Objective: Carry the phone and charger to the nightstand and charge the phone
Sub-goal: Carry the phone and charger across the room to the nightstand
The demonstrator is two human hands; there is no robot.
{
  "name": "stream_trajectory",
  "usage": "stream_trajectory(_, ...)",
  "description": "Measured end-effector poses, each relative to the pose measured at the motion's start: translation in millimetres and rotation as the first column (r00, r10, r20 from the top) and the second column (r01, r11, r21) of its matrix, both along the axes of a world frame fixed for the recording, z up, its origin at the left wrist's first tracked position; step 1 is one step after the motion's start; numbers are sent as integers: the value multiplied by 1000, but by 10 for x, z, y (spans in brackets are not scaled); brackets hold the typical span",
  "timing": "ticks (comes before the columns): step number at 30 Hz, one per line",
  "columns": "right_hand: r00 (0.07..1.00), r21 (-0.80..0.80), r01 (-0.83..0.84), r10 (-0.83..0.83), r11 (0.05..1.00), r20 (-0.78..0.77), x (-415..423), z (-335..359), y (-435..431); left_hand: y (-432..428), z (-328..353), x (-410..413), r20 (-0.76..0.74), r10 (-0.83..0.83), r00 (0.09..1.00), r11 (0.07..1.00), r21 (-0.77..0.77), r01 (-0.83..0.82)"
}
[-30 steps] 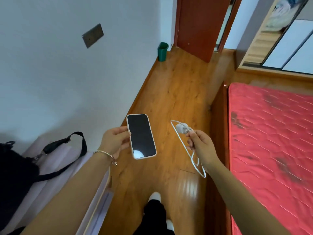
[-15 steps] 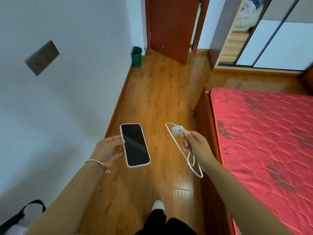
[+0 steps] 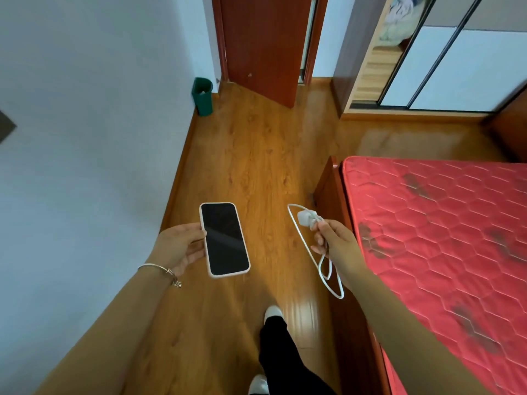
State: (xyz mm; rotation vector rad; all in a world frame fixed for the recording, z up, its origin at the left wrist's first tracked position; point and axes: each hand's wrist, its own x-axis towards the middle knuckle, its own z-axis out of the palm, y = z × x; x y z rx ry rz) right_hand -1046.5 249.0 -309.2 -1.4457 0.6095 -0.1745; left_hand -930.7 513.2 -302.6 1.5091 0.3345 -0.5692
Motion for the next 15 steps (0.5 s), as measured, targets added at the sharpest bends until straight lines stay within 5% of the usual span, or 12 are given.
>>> stream_trajectory(15,998,35,-17,19,999,-55,1882,-77,-676,-565,120,1809,26,88,996,994,60,-90)
